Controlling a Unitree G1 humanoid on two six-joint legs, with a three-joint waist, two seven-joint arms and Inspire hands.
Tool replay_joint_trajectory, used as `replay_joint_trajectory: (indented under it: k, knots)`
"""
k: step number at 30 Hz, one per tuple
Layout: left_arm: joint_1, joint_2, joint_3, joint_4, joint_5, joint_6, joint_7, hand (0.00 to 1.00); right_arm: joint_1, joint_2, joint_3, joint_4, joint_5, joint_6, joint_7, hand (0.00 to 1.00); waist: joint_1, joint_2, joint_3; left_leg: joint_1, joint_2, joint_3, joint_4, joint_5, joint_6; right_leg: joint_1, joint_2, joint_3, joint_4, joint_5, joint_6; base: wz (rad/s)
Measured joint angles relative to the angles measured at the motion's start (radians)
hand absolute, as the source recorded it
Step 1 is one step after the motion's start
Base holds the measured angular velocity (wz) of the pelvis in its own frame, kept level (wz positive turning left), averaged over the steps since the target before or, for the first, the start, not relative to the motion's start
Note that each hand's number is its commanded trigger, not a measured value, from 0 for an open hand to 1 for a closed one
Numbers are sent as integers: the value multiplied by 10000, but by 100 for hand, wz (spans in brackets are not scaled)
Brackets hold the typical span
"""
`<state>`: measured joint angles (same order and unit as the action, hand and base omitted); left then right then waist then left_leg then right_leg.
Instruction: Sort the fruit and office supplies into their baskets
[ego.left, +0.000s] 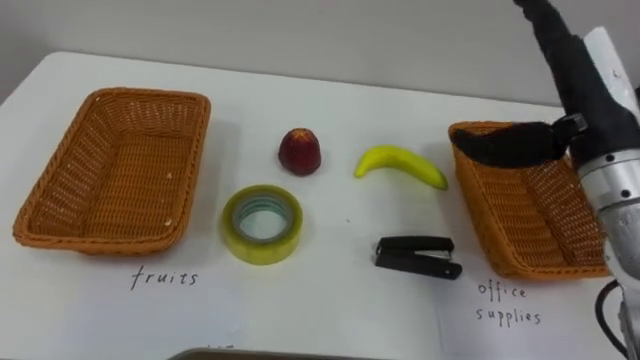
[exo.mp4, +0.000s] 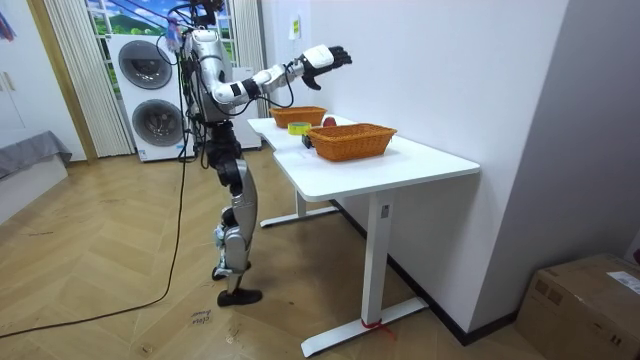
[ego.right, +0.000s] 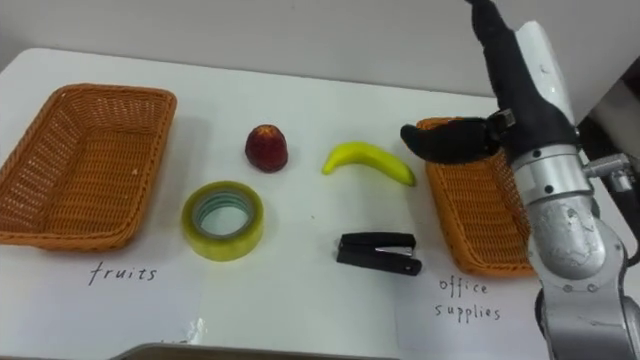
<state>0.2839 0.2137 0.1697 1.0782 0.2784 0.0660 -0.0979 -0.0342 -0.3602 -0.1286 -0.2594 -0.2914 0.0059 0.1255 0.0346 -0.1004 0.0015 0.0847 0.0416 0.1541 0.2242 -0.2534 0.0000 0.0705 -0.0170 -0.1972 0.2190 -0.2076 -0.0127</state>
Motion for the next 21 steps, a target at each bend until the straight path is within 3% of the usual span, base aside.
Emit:
replay_joint_trajectory:
  k: [10,21]
  knots:
    - [-89,5,-378,-579,-4,4,7,0,2,-6,788,242,-670,177,839,0,24,55,37,-25,1,-23,-28,0,-2,-74,10,33,0,6,-4,0]
    - [-78,6,-387,-878,-4,-7,-2,0,165,-5,882,253,-902,177,1504,0,44,32,20,-36,-6,-16,-16,1,-1,-91,15,33,5,16,-9,0]
